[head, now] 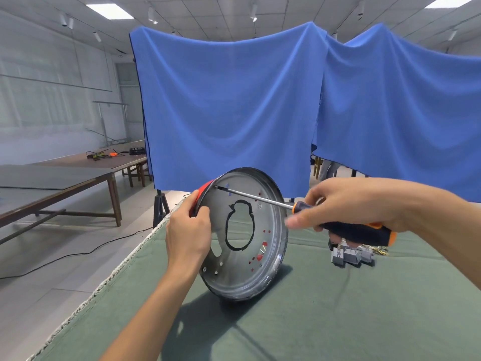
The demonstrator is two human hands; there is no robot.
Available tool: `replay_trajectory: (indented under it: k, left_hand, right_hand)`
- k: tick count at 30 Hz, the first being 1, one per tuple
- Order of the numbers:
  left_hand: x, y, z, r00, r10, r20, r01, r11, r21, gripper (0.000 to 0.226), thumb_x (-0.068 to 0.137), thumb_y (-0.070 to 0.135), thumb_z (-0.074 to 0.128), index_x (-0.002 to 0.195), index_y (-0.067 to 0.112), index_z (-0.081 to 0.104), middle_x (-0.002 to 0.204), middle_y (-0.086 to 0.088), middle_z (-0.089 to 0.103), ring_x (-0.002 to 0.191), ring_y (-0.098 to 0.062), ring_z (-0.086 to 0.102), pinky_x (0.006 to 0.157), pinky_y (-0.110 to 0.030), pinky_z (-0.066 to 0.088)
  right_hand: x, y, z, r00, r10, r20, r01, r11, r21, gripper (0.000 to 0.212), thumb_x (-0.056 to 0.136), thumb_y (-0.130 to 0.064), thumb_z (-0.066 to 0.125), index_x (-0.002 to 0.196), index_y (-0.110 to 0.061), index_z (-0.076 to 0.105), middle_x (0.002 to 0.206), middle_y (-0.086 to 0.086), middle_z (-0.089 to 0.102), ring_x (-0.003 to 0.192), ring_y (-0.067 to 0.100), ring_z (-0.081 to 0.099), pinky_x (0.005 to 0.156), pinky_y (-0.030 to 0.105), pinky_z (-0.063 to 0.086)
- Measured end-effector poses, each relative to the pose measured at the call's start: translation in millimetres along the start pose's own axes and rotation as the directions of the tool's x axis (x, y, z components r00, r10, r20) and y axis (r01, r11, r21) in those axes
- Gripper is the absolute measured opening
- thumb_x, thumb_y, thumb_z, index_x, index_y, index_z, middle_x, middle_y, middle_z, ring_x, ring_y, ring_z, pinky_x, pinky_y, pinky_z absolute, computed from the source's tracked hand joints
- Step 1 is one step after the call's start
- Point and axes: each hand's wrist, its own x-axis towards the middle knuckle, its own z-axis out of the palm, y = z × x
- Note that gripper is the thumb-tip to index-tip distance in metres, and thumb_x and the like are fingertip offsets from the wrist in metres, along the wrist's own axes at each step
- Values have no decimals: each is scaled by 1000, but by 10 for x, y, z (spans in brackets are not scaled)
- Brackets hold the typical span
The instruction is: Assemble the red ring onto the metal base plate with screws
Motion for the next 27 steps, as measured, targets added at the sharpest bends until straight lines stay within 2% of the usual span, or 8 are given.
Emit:
replay_trajectory:
  k: [4, 9, 12, 15, 17, 22, 25, 27]
  left_hand:
    - [-4, -15, 3, 1000, 8, -1, -8, 1000, 1, 52, 74, 29, 39, 121, 38, 61, 99, 13, 68, 92, -22, 61, 83, -39, 52]
    - [-17, -14, 5, 1000, 18, 7, -18, 1000, 13, 45, 82, 22, 42, 119, 39, 61, 91, 18, 66, 87, -20, 61, 76, -36, 50]
    - [-16, -4, 20, 1000, 15, 8, -15, 999, 34, 50, 80, 25, 41, 125, 35, 59, 100, 9, 68, 92, -24, 61, 81, -38, 51]
    - [-34, 11, 27, 1000, 14, 11, -14, 999, 39, 58, 73, 32, 36, 127, 36, 58, 103, 5, 68, 94, -26, 61, 83, -41, 51]
    - [-51, 5, 24, 1000, 23, 5, -23, 999, 31, 55, 75, 29, 37, 125, 37, 59, 98, 6, 68, 89, -26, 61, 80, -40, 52]
    - [-60, -5, 16, 1000, 19, 6, -19, 1000, 12, 52, 75, 26, 39, 120, 39, 61, 89, 8, 67, 84, -24, 61, 75, -39, 49]
    - [-70, 11, 36, 1000, 28, 6, -28, 999, 24, 56, 74, 29, 37, 124, 39, 59, 99, 8, 67, 90, -24, 60, 80, -41, 50]
    - [-75, 14, 43, 1000, 28, 3, -28, 999, 27, 59, 72, 30, 36, 126, 38, 58, 102, 6, 67, 92, -25, 60, 82, -41, 50]
  right_hand:
    - [32, -9, -23, 992, -74, -98, 70, 996, -46, 30, 78, -29, 76, 81, -1, 67, 62, 6, 71, 56, 24, 69, 47, 24, 51]
    - [9, 5, -63, 999, -5, 51, 0, 995, 102, 38, 94, -38, 55, 90, -1, 65, 74, 5, 73, 59, 21, 68, 49, 27, 51]
    - [-11, 27, -13, 1000, -13, 11, 12, 997, 73, 46, 79, -47, 70, 93, -3, 64, 69, 6, 61, 50, 19, 58, 48, 26, 47]
    - [-43, 13, 16, 997, -38, -60, 37, 999, -22, 38, 71, -29, 82, 91, -3, 64, 59, 8, 64, 46, 21, 55, 47, 25, 46]
    - [-30, 10, -4, 992, -69, -109, 66, 997, -29, 26, 78, -25, 77, 82, -1, 66, 58, 4, 69, 46, 17, 62, 46, 24, 50]
    - [-39, 40, -36, 999, -11, 32, 6, 989, 145, 43, 96, -43, 50, 88, -4, 65, 71, 5, 73, 50, 17, 65, 44, 24, 50]
    - [-63, 87, 24, 1000, -1, 30, -3, 994, 108, 50, 74, -59, 67, 82, -10, 59, 59, 6, 65, 42, 20, 55, 46, 24, 45]
    - [-66, 102, 60, 999, -32, -9, 32, 998, 56, 46, 66, -46, 80, 83, -10, 56, 58, 6, 66, 44, 22, 58, 52, 29, 47]
